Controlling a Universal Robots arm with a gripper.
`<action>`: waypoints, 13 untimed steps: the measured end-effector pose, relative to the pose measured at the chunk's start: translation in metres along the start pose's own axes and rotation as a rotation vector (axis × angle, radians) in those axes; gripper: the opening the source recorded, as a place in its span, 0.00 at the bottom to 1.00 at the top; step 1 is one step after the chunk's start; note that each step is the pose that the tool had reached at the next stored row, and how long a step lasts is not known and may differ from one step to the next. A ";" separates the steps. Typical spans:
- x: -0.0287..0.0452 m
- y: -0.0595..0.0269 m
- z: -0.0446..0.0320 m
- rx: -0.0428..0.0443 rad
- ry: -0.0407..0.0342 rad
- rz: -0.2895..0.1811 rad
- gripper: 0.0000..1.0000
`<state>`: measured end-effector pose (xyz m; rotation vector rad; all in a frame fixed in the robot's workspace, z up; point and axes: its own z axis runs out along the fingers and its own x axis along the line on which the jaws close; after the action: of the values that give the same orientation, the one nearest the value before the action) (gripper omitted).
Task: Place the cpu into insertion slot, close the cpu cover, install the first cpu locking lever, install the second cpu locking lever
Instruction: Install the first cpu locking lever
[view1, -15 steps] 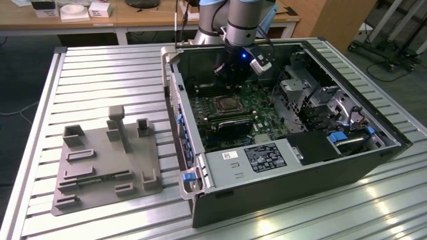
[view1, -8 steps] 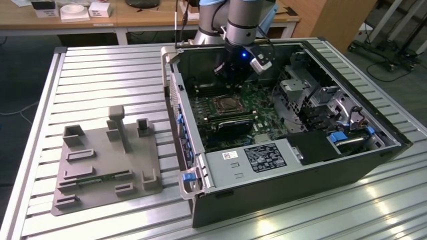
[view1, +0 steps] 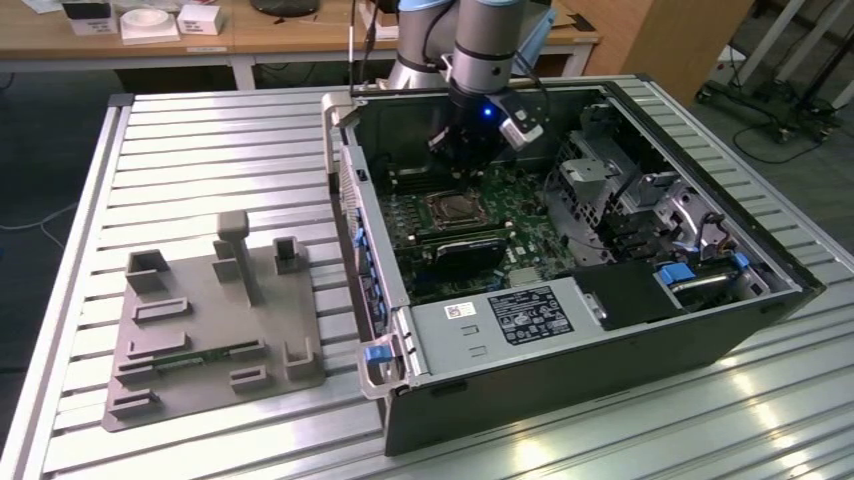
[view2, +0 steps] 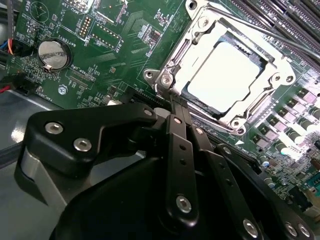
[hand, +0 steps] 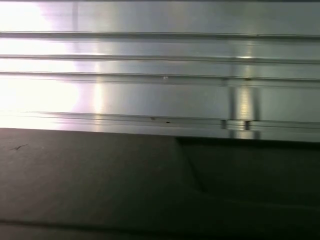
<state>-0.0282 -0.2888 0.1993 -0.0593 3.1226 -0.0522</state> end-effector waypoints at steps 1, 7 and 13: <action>0.0000 0.0000 0.0003 0.0008 0.0001 0.000 0.11; 0.0001 0.0001 0.0033 0.0039 0.0005 0.000 0.11; 0.0004 0.0024 0.0030 0.0059 0.0010 0.000 0.11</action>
<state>-0.0286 -0.2865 0.1962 -0.0597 3.1234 -0.0614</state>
